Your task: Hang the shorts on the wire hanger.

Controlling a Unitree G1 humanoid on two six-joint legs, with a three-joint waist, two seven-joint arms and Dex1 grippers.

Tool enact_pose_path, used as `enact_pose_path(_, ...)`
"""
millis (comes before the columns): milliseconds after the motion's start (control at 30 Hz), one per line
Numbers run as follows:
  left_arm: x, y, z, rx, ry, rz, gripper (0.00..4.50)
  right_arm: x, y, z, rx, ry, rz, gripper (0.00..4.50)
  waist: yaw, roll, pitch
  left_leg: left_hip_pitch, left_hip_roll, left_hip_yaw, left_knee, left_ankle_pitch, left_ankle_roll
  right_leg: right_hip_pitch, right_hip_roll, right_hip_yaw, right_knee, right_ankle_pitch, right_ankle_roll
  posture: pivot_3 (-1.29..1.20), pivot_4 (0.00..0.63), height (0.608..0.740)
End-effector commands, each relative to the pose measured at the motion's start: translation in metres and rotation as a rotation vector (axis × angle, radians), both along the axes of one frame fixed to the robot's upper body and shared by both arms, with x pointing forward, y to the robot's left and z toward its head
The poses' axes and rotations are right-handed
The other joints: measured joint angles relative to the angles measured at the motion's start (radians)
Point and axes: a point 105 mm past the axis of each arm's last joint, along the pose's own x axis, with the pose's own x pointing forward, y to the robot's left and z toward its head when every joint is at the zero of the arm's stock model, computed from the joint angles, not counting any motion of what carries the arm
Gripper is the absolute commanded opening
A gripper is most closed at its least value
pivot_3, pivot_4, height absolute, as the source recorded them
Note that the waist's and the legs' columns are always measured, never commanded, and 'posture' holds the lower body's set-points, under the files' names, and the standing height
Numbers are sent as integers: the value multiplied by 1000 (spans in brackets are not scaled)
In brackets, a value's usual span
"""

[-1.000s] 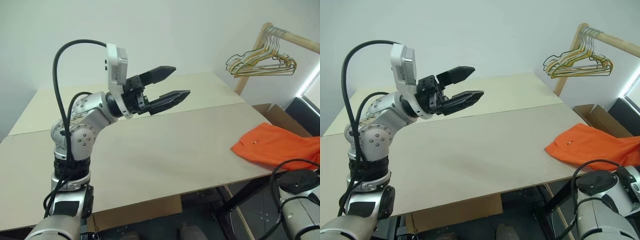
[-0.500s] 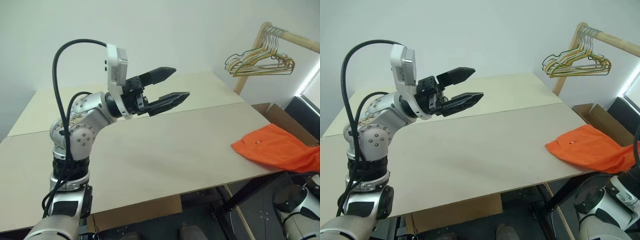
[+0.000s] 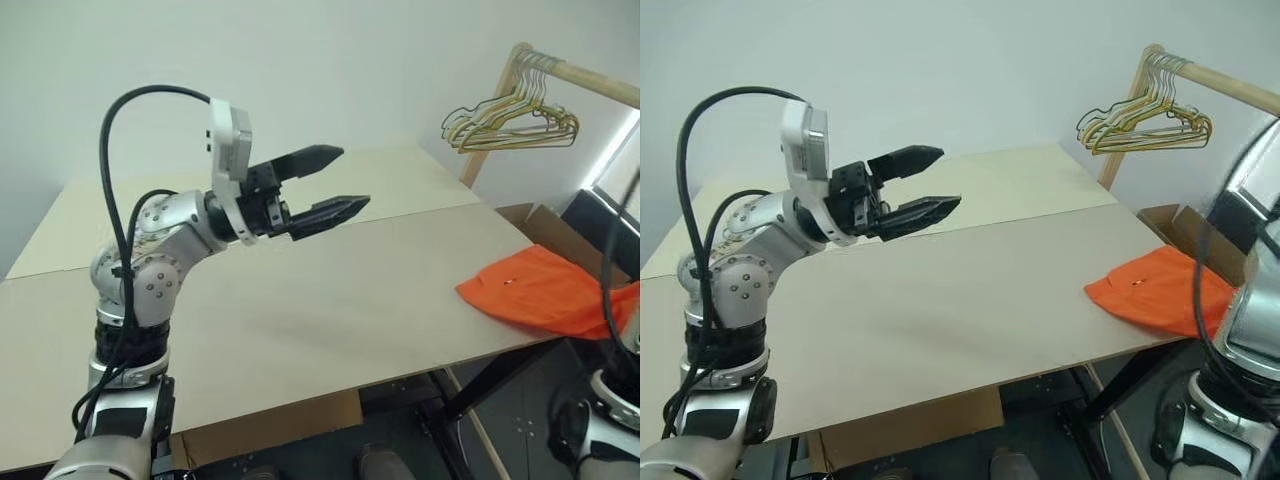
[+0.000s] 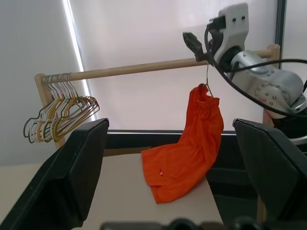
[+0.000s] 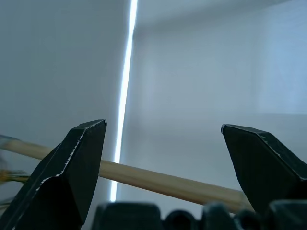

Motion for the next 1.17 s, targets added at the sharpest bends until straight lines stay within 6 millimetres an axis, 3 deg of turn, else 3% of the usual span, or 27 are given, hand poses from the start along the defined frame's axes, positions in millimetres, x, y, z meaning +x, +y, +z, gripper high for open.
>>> enact_pose_path(33,-2,10,-3,30,-23,63,4500,24,77,5,-95,50,521,4475,0,-1,1,0,1,0,0,0,0,0,1,0,0,0,0,-50,0,740)
enact_pose_path(100,-4,18,-8,13,-34,104,4500,37,115,-12,-144,160,774,4475,5,-2,1,1,1,0,-1,0,0,0,1,0,0,0,0,-20,0,740)
enact_pose_path(167,-7,25,-16,42,-39,151,4500,46,140,-32,-183,249,910,4475,16,-3,1,0,2,0,-1,0,0,-1,1,0,0,2,-3,2,0,740)
enact_pose_path(300,-11,41,-33,105,-39,252,4500,51,173,-80,-327,462,1129,4475,64,-6,3,-1,2,0,-2,0,0,-1,1,-1,-3,5,-9,72,0,740)
enact_pose_path(433,-25,60,-53,204,-26,321,4500,42,195,-123,-407,667,1371,4475,116,-10,6,-4,1,1,-2,0,0,-2,-1,-2,-8,6,-9,180,0,740)
enact_pose_path(533,-36,70,-67,286,19,335,4500,31,201,-138,-460,740,1481,4475,153,-12,7,-5,1,2,-3,-1,1,-3,-1,-3,-9,6,-9,224,0,740)
enact_pose_path(667,-48,81,-82,376,74,368,4500,32,199,-154,-501,824,1508,4475,206,-16,9,-5,2,2,-3,-1,1,-3,-2,-5,-10,6,-9,276,0,740)
enact_pose_path(867,-51,82,-87,387,85,396,4500,35,200,-155,-523,827,1520,4475,262,-18,10,-7,2,2,-2,-1,1,-4,-5,-7,-10,6,-9,289,0,740)
enact_pose_path(1167,-49,82,-85,381,99,356,4500,32,199,-158,-526,825,1509,4475,291,-20,9,-21,1,4,-1,-1,1,-18,-3,-9,-8,7,-10,275,0,740)
